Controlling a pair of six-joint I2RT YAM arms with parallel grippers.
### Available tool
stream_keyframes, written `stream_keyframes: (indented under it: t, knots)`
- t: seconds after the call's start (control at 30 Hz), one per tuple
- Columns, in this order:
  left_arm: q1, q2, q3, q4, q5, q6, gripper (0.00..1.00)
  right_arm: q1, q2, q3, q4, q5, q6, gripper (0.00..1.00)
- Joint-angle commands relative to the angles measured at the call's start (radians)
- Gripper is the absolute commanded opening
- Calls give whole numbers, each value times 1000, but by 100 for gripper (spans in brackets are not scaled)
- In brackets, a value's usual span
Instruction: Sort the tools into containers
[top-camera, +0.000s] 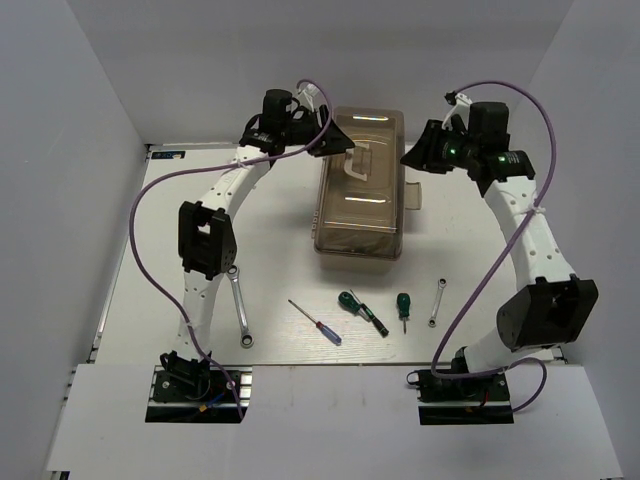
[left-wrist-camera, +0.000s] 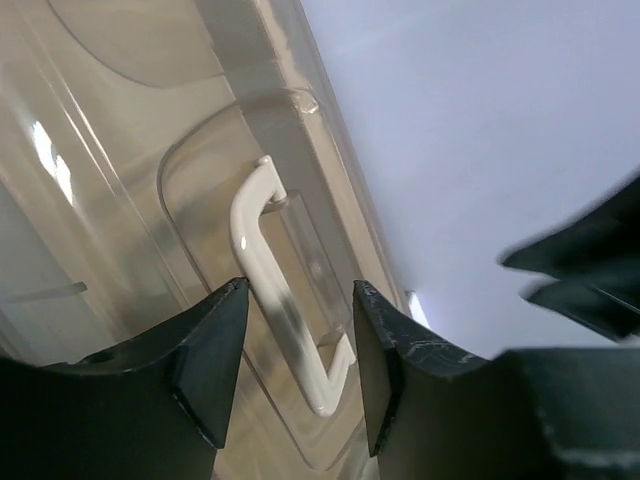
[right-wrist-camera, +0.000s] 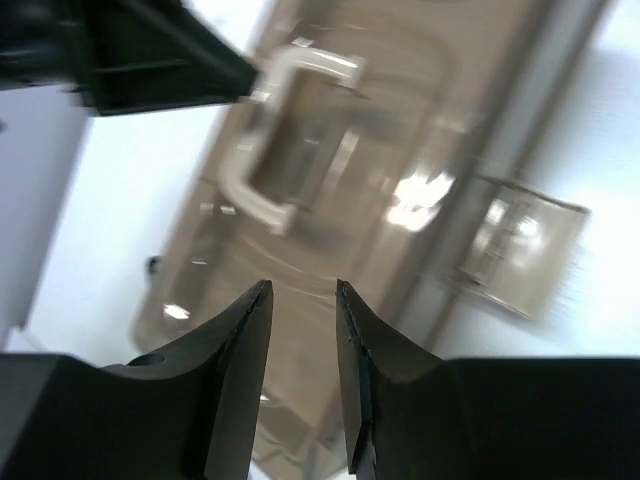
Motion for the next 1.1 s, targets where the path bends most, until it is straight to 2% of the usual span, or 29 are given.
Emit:
stream_keyframes:
  t: [0.0, 0.2, 0.37, 0.47, 0.5, 0.6, 0.63, 0.73, 0.8, 0.93, 1.07]
  knots:
    - [-60, 32, 4, -12, 113, -50, 56, -41, 26, -31, -128, 96, -75, 38]
    - [-69, 41, 4, 31, 144, -85, 56, -73, 142, -49, -134, -86, -69, 46]
    - [-69, 41, 4, 12, 133, -85, 56, -64, 219, -19, -122, -116, -73, 46]
    - [-69, 41, 4, -28, 97, -61, 52, -64, 250, 9, -134, -116, -84, 46]
    - [-69, 41, 4, -41, 87, -52, 45, -67, 251, 23, -140, -114, -86, 48]
    - [-69, 32, 4, -73, 37, -39, 36, -70, 238, 38, -156, -39, -122, 57]
    - [-69, 32, 4, -84, 26, -39, 33, -79, 238, 44, -183, -9, -138, 65]
    - [-69, 32, 34, -116, -31, -28, 21, -107, 247, 63, -212, 0, -152, 75]
    - [-69, 32, 34, -116, -49, -28, 13, -122, 254, 51, -217, -2, -149, 75]
    - [-69, 32, 44, -116, -49, -38, 3, -136, 291, 49, -186, -31, -135, 75]
    - [-69, 32, 53, -107, -49, -47, 2, -137, 351, 83, -171, -10, -136, 75]
